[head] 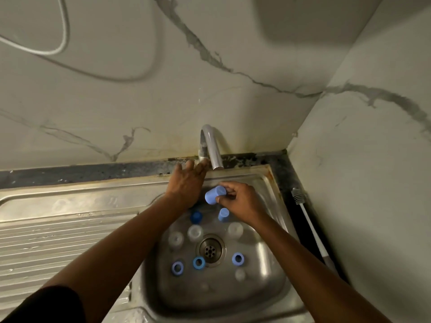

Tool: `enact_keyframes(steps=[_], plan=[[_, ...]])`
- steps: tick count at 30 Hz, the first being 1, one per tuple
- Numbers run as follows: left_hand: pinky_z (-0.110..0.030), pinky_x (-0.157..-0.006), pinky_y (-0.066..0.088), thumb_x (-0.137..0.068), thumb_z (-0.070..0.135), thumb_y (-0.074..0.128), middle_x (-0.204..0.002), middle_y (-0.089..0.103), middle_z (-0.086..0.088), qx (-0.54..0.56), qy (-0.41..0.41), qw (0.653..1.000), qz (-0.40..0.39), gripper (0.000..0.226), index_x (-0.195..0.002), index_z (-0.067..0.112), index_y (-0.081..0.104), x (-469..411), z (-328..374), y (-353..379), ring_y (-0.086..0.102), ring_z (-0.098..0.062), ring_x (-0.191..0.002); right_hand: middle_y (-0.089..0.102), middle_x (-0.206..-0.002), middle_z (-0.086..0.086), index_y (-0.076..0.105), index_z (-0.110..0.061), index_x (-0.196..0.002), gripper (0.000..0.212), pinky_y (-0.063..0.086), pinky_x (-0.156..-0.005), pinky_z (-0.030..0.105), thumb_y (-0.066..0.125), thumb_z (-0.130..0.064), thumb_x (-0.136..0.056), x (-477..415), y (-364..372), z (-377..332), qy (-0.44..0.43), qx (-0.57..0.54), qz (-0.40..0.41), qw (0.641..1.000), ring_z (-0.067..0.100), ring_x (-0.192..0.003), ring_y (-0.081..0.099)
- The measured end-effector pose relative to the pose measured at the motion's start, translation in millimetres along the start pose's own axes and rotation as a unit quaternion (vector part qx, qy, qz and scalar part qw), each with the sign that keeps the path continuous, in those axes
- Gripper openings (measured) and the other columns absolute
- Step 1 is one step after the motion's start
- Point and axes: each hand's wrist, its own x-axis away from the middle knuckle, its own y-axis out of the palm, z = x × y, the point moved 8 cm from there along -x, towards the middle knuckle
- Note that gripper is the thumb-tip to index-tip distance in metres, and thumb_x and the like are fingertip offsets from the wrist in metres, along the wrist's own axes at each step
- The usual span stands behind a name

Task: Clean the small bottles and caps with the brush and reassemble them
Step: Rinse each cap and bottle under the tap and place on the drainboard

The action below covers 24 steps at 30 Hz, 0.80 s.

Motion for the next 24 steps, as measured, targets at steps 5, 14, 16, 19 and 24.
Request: enact_keyframes(steps=[5,14,16,19,24], plan=[[-0.051,-0.117,0.038,-0.098,0.028,0.063,-0.177,-0.006,0.002,0.189,-0.074,0.975,-0.088,0.1,-0.168,0.024,-0.008,12,-7,35,0.021,-0.035,-0.156,0.073,-0.126,-0.012,0.065,-0.033,-0.136,0.049,0.055,-0.104,0.037,0.076,-0.041,-0.089,0,-5,0,0.013,-0.016,0.017,1.0,0.006,-0.115,0.068],[-0.038,-0.103,0.053,-0.113,0.029,0.048,-0.128,0.073,-0.001,0.649,-0.044,0.758,0.047,0.032,-0.136,0.022,0.067,38,-19,4,0.069,-0.021,-0.118,0.073,-0.124,-0.014,0.073,-0.03,-0.128,0.036,0.055,-0.104,0.035,0.075,-0.037,-0.094,-10,-4,-29,-0.021,-0.061,0.033,0.997,-0.001,-0.115,0.066],[-0.049,-0.091,0.059,-0.11,0.041,0.054,-0.105,0.077,-0.006,0.68,-0.014,0.731,0.062,0.031,-0.126,0.021,0.072,50,-9,-1,0.073,-0.026,-0.096,0.076,-0.119,-0.012,0.076,-0.027,-0.124,0.031,0.057,-0.1,0.032,0.076,-0.033,-0.094,-12,-8,-39,-0.024,-0.083,0.044,0.995,-0.002,-0.111,0.068],[-0.057,-0.091,0.061,-0.106,0.036,0.064,-0.103,0.078,-0.012,0.75,-0.029,0.656,0.079,0.033,-0.132,0.016,0.068,59,-1,0,0.076,-0.033,-0.095,0.079,-0.103,-0.011,0.081,-0.026,-0.112,0.022,0.061,-0.089,0.034,0.073,-0.038,-0.096,-16,-15,-46,-0.014,-0.095,0.083,0.992,0.001,-0.094,0.073],[-0.049,-0.107,0.056,-0.109,0.028,0.055,-0.121,0.074,-0.021,0.904,-0.07,0.42,0.039,0.036,-0.135,0.006,0.066,62,16,2,0.071,-0.036,-0.115,0.077,-0.096,-0.001,0.076,-0.019,-0.1,0.015,0.06,-0.079,0.038,0.068,-0.032,-0.1,-15,-5,-45,0.049,-0.201,0.068,0.976,0.015,-0.088,0.073]])
